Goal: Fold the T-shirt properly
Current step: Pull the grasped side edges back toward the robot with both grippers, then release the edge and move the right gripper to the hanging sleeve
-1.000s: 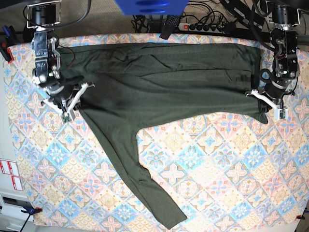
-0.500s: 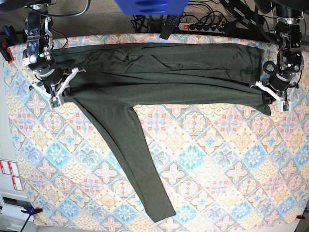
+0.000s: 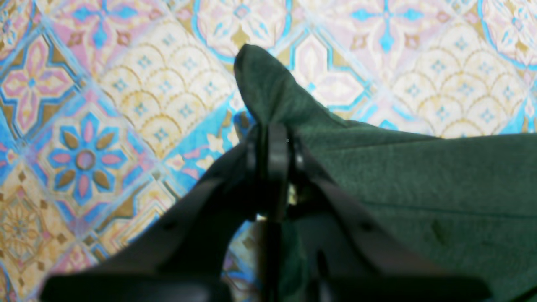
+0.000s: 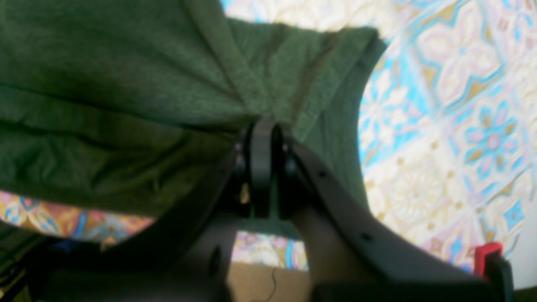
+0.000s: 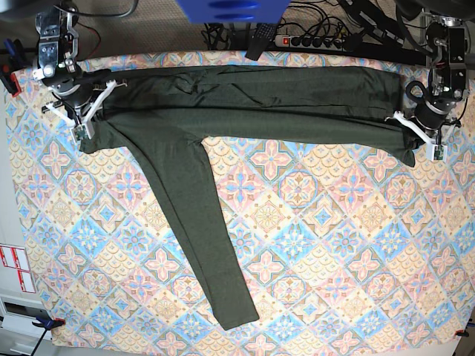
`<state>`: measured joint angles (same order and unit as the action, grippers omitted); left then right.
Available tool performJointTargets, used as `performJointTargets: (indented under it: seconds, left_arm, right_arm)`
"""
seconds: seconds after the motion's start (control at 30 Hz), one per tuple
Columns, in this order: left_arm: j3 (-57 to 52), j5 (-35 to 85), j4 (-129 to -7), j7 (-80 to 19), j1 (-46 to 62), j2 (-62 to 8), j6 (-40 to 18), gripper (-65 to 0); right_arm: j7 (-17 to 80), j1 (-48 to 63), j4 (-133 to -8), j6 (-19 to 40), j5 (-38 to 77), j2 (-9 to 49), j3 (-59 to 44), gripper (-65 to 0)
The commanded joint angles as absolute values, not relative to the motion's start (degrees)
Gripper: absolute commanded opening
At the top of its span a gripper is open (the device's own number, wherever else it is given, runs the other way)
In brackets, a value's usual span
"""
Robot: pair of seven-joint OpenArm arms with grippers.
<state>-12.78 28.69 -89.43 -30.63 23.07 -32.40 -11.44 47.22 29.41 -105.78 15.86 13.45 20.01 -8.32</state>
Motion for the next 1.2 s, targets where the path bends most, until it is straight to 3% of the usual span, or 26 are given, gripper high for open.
performJointTargets:
  seconds: [0.0, 0.67, 0.83, 0.97, 1.17]
  left_arm:
    - [-13.1, 28.6, -90.2, -29.3, 23.3, -33.6, -11.1, -65.0]
    - [-7.9, 24.4, -83.8, -29.1, 24.6, -33.2, -11.1, -65.0]
    - [-7.9, 24.4, -83.8, -29.3, 24.8, -33.5, -11.1, -65.0]
    - [-7.9, 24.6, -84.1, -29.3, 25.0, -33.5, -11.1, -56.5]
    - [-8.1, 25.1, -84.8, -29.1, 24.7, -33.3, -11.1, -43.8]
  right_arm:
    - [46.3, 29.6, -106.9, 15.3, 13.1, 21.0, -9.1, -64.0]
    - [53.3, 30.1, -106.4, 15.3, 12.9, 21.0, -8.7, -63.7]
    - [55.1, 30.0, -106.4, 15.3, 12.8, 21.0, -8.7, -53.6]
    - [57.6, 29.8, -106.9, 15.3, 12.7, 21.0, -8.8, -44.3]
    - [57.1, 29.5, -109.2, 15.3, 12.7, 20.9, -8.9, -43.7]
